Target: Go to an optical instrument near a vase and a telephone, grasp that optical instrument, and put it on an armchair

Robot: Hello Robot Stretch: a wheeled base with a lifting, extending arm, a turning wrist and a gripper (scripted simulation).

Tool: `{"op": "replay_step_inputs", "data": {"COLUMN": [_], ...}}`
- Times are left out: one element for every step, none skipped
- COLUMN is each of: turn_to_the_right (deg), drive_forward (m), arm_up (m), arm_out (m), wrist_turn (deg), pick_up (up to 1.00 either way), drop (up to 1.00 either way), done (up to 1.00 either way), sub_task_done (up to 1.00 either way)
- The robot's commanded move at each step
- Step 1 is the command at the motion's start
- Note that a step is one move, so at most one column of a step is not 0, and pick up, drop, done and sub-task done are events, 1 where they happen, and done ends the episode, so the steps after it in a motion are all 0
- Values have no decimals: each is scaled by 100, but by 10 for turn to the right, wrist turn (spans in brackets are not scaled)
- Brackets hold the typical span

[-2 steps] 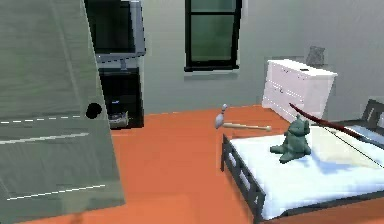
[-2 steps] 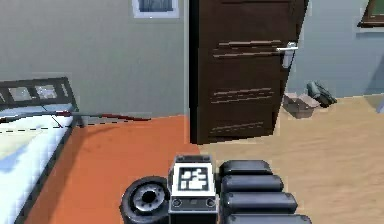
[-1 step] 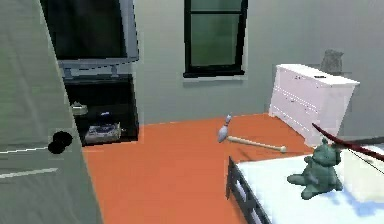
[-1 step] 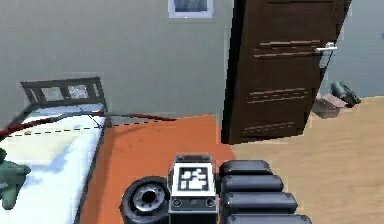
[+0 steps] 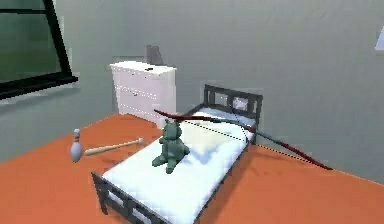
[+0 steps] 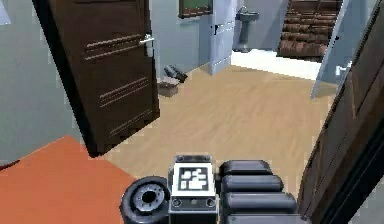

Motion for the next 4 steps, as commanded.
{"op": "replay_step_inputs", "data": {"turn_to_the_right": [450,360,0,420], "drive_forward": [0,0,60,0], "arm_up": [0,0,0,0], "arm_out": [0,0,0,0], "wrist_turn": [0,0,0,0], "pick_up": [0,0,0,0], "drop": [0,0,0,0], "done": [0,0,0,0], "sub_task_done": [0,0,0,0]}}
